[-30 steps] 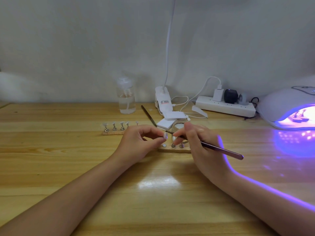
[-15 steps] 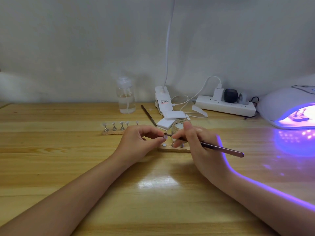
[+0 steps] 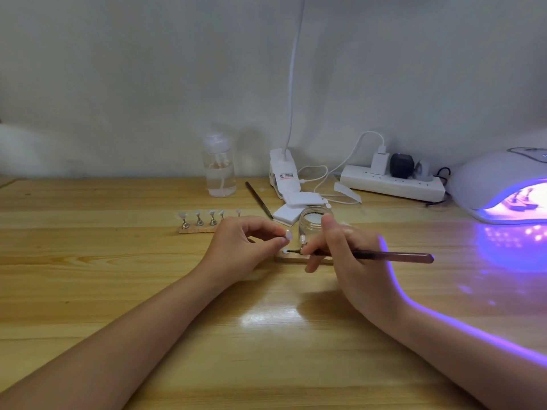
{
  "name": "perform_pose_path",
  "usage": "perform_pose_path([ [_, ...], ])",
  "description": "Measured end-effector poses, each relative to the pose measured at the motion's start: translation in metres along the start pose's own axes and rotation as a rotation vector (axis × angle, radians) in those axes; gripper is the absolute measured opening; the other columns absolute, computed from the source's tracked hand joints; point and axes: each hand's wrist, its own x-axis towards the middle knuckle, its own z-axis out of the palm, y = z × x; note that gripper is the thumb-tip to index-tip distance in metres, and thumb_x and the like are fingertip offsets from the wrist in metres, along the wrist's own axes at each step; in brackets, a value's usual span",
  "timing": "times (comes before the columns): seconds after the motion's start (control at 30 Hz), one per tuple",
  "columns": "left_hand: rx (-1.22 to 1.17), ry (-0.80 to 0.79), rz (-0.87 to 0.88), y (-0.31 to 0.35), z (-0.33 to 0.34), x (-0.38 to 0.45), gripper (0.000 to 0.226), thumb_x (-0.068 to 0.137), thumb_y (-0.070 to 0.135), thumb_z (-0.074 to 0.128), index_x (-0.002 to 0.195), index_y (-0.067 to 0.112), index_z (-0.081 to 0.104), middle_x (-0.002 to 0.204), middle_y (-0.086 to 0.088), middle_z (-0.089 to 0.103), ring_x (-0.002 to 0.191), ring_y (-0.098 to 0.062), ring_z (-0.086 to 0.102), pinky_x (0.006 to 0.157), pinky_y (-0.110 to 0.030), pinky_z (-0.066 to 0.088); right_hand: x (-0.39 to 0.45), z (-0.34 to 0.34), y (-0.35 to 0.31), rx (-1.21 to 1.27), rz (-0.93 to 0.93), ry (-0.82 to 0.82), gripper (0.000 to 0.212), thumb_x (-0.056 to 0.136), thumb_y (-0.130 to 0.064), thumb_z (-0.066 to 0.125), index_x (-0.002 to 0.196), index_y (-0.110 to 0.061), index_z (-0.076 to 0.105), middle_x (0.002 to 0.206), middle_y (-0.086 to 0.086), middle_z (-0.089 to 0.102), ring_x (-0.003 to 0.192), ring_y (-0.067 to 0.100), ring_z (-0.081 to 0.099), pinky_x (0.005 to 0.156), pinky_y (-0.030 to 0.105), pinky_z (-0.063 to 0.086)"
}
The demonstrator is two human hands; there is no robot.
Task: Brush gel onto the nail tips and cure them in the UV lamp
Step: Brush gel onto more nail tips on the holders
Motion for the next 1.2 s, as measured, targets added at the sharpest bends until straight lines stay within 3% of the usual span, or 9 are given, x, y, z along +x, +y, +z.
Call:
perform_pose_path([
  [0.1,0.0,0.004,-0.01,0.0003,-0.0002,0.0003,0.022,0.072,0.009,0.075,0.067,0.029,0.069,0.065,0.017,0.068,0.063,0.004,0.061,0.057,-0.01,0.045,0.0014,0.0004,-0.0007,0.046,0.013,0.041,0.045,0.09,-0.041,0.042,0.066,-0.015,0.069,0.058,0.0,0.066,0.058,0.007,0.064,0.067,0.013,0.047],
  [0.23,0.011,0.003,-0.015,0.001,0.0004,0.0,0.02,0.072,0.009,0.075,0.067,0.027,0.069,0.064,0.016,0.068,0.063,0.005,0.06,0.057,-0.011,0.045,0.0043,0.0014,0.0007,-0.048,0.042,0.047,0.037,0.093,-0.038,0.044,0.074,-0.018,0.069,0.065,-0.005,0.069,0.071,0.008,0.066,0.076,0.032,0.051],
  [0.4,-0.006,0.006,-0.026,0.0023,0.0004,-0.0009,0.023,0.073,0.008,0.074,0.065,0.029,0.067,0.06,0.016,0.066,0.058,0.006,0.059,0.055,-0.006,0.041,0.0004,0.0006,-0.0022,0.095,0.085,0.049,0.044,0.088,-0.037,0.043,0.061,-0.015,0.069,0.051,0.005,0.064,0.053,0.011,0.063,0.066,0.016,0.046],
  [0.53,-0.012,-0.005,-0.025,0.0029,0.0002,-0.0002,0.022,0.073,0.007,0.074,0.066,0.027,0.067,0.06,0.017,0.066,0.059,0.006,0.06,0.054,-0.006,0.042,0.0019,0.0013,-0.0026,0.098,0.051,0.091,0.041,0.092,-0.029,0.037,0.067,-0.019,0.068,0.058,0.001,0.066,0.06,0.008,0.063,0.062,0.012,0.041],
  [0.67,-0.012,-0.019,-0.027,0.0022,0.0001,0.0004,0.02,0.073,0.008,0.074,0.067,0.026,0.068,0.061,0.017,0.066,0.06,0.005,0.06,0.055,-0.007,0.043,0.0036,0.0035,-0.0011,0.05,0.081,0.091,0.042,0.096,-0.034,0.037,0.069,-0.023,0.068,0.061,-0.001,0.068,0.067,0.009,0.064,0.063,0.015,0.042],
  [0.87,-0.015,-0.028,-0.028,0.0014,0.0005,0.0003,0.018,0.073,0.01,0.074,0.067,0.025,0.068,0.061,0.017,0.066,0.059,0.006,0.059,0.055,-0.006,0.042,-0.0003,0.0002,-0.0045,0.131,0.077,0.049,0.046,0.09,-0.027,0.037,0.061,-0.012,0.069,0.049,0.01,0.062,0.051,0.015,0.061,0.064,0.017,0.046],
  [0.97,-0.025,-0.044,-0.022,0.0018,0.0003,0.0004,0.017,0.073,0.009,0.074,0.068,0.024,0.068,0.062,0.017,0.067,0.06,0.006,0.06,0.055,-0.005,0.042,0.0015,0.0019,-0.0049,0.091,0.067,0.095,0.043,0.096,-0.024,0.04,0.066,-0.017,0.069,0.056,0.004,0.066,0.059,0.009,0.063,0.061,0.014,0.043],
  [1.07,-0.03,-0.053,-0.014,0.0011,0.0002,0.0008,0.016,0.073,0.007,0.073,0.069,0.022,0.068,0.062,0.015,0.067,0.06,0.006,0.06,0.056,-0.006,0.041,0.003,0.0037,-0.0039,0.047,0.075,0.089,0.04,0.096,-0.021,0.041,0.068,-0.016,0.069,0.06,0.003,0.068,0.064,0.009,0.065,0.068,0.022,0.048],
  [1.2,-0.04,-0.054,-0.021,0.0004,0.0002,0.001,0.017,0.073,0.006,0.073,0.069,0.022,0.068,0.061,0.014,0.067,0.06,0.005,0.06,0.055,-0.006,0.041,0.0006,0.0021,-0.0041,0.1,0.069,0.07,0.043,0.093,-0.027,0.042,0.063,-0.013,0.07,0.053,0.007,0.065,0.054,0.013,0.064,0.067,0.016,0.047],
])
